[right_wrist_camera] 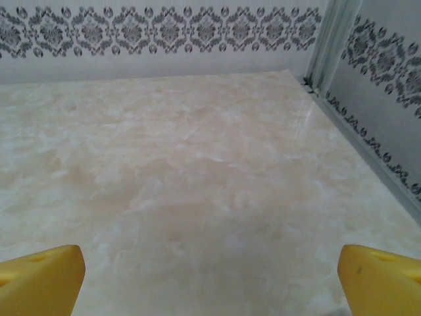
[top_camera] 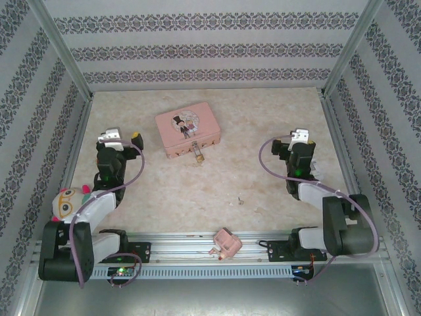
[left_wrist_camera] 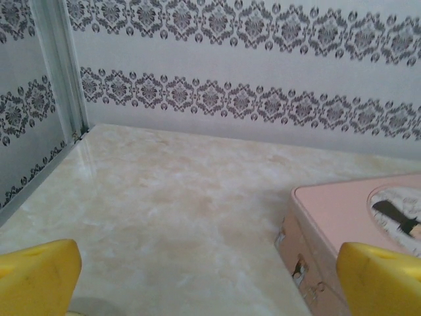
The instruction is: Unlock the padlock with the key
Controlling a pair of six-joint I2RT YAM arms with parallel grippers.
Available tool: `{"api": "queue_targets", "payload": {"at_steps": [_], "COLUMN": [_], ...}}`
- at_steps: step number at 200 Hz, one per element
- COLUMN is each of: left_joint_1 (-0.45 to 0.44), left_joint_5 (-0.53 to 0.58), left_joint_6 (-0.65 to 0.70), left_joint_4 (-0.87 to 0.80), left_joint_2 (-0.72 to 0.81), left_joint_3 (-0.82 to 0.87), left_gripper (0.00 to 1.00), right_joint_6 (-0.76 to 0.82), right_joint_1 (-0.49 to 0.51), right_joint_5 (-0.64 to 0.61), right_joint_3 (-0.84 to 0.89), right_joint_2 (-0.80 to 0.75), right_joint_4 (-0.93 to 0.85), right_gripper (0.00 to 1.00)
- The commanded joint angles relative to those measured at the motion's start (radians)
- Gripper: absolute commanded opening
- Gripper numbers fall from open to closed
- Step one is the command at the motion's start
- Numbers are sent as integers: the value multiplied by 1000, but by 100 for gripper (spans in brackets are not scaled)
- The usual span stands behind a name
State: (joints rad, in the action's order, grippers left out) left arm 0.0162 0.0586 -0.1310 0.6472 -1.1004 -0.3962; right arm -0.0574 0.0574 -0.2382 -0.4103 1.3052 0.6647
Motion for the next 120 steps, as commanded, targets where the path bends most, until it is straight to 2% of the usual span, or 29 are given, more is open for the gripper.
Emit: {"api": "queue_targets", "payload": {"at_steps": [1, 33, 60, 120], "left_joint_1": [-30, -105, -206, -409], "left_joint_5": [16, 47, 98, 217], "left_joint_6": [-116, -186, -229, -364], "left_joint_4": [-202, -323, -413, -429], "left_joint_2": [74, 154, 179, 149], "left_joint_3": [-46, -79, -125, -148], "left_gripper": [99, 99, 99, 99], "right_joint_6": [-37, -76, -131, -371], "right_joint_1": [20, 58, 103, 252], "right_joint_5": [-68, -109, -143, -247], "right_joint_3": [-49, -77, -130, -253], "right_joint_2": [-69, -164, -241, -339], "right_joint_4": [-166, -330, -541, -1046], "right_gripper": [98, 97, 85, 71]}}
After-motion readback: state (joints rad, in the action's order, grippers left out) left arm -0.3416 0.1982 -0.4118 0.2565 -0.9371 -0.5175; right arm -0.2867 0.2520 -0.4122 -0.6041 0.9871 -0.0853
